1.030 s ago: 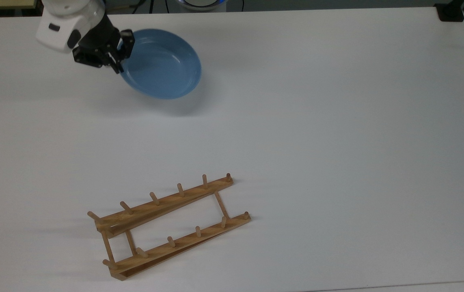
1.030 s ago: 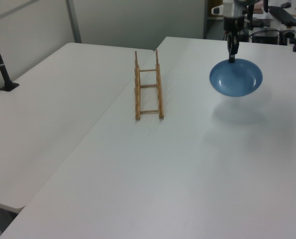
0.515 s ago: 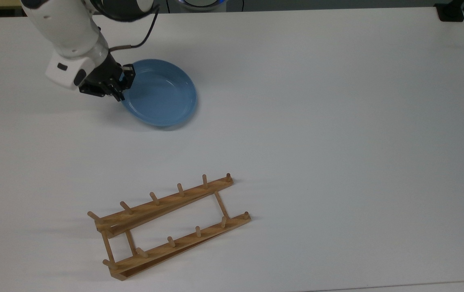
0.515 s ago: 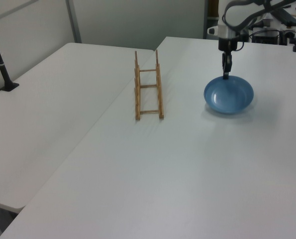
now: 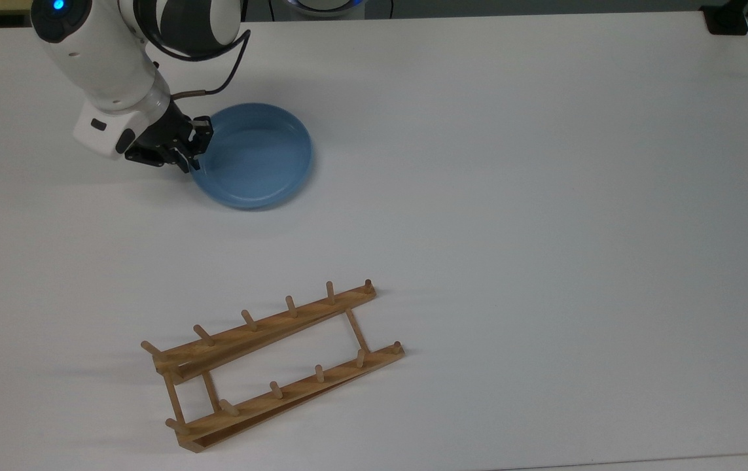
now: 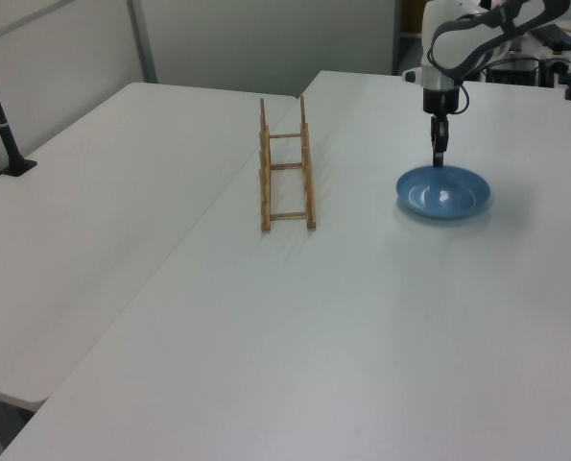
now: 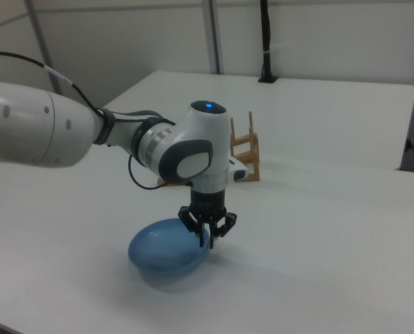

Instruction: Pick plate from plate rack

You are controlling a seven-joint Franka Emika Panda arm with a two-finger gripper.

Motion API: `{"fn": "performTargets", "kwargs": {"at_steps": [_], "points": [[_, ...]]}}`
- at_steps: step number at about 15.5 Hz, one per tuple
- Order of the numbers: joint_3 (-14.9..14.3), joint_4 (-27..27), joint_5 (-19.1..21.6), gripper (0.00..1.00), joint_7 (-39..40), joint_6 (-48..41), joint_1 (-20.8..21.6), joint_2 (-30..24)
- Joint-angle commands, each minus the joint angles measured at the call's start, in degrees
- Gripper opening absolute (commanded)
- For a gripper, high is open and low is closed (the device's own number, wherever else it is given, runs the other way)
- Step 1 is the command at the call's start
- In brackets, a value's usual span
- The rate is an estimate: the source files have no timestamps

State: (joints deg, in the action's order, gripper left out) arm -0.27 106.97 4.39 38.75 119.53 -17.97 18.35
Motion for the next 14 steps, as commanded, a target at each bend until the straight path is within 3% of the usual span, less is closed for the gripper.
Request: {"fn": "performTargets", "kwargs": {"at_steps": [1,2,6,11,14], "points": [[0.0,0.79,-0.08,0.89,0.28,1.24,-0.23,-1.12],[0.0,0.52,-0.08,1.0,0.19,0.8,-0.31,-1.47],[0.09,-1.23,0.79,1.0,-4.27,-2.36,-0.32,-5.77],[0.8,-8.43,0.71,1.0,-26.13,-11.67,3.19,-11.04],[0.79,-9.85,0.0,1.0,-37.41,-15.37,6.09,-14.56]]}}
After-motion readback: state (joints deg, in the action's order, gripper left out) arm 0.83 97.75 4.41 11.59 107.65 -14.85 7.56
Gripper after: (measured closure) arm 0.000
